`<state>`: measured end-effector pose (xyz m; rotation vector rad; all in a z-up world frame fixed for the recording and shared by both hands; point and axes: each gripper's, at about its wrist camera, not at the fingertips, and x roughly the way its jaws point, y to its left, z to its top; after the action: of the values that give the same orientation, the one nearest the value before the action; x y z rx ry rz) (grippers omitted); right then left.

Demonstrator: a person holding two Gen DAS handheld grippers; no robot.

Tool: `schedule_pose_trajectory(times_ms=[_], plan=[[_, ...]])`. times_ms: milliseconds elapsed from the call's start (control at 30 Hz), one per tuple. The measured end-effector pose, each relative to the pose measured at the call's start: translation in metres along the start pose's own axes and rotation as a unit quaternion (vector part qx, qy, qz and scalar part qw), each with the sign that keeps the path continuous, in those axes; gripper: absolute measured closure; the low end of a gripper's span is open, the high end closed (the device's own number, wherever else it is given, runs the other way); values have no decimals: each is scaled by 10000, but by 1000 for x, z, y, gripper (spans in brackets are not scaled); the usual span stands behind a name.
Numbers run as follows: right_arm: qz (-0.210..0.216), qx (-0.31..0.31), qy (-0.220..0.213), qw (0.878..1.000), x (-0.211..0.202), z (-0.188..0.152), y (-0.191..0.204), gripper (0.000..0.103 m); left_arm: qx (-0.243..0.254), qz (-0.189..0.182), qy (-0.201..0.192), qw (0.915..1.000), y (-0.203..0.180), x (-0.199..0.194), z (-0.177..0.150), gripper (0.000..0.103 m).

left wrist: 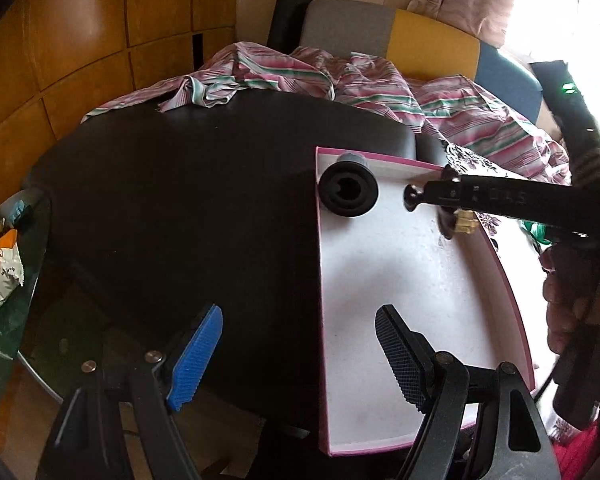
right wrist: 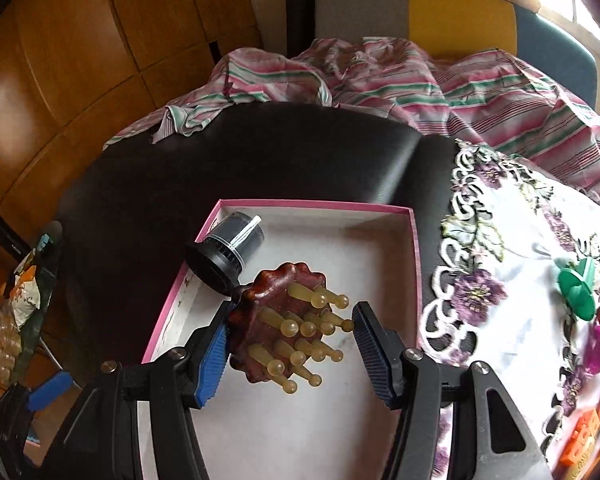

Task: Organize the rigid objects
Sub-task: 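Carry the brown spiky brush into the tray and open the right tool, then withdraw both tools from the tray back toward the tablecloth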

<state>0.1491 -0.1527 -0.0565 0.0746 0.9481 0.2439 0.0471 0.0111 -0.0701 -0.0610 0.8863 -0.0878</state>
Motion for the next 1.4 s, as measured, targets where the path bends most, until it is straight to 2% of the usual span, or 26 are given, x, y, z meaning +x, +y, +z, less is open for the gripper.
schedule_pose_trajectory(times_ms=[133, 167, 367, 500, 633, 900, 1033, 1400], plan=[[-265, -99, 297, 9992, 26, -4, 4, 43, -25, 12, 30, 10000, 3, 2, -1, 23], [-197, -61, 387, 9990, 32, -6, 3, 43, -33, 9, 59, 10000, 3, 3, -1, 23], [80, 92, 298, 9995, 33, -7, -1, 41, -41, 5, 61, 10000, 3, 3, -2, 23], [303, 168, 243, 9991, 26, -9, 1, 34, -36, 3, 51, 10000, 2, 1, -3, 23], [307, 193, 163, 9992, 17, -8, 5, 27, -43, 6, 15, 10000, 2, -1, -2, 23], [143, 182, -70, 9997, -7, -15, 1, 26, -22, -19, -45, 10000, 0, -8, -1, 23], [12, 174, -213, 9996, -23, -21, -4, 24, -4, -21, -94, 10000, -2, -12, -1, 20], [-215, 213, -461, 9985, -58, -43, -21, 22, 227, -79, -192, 9995, -16, -22, -2, 20]])
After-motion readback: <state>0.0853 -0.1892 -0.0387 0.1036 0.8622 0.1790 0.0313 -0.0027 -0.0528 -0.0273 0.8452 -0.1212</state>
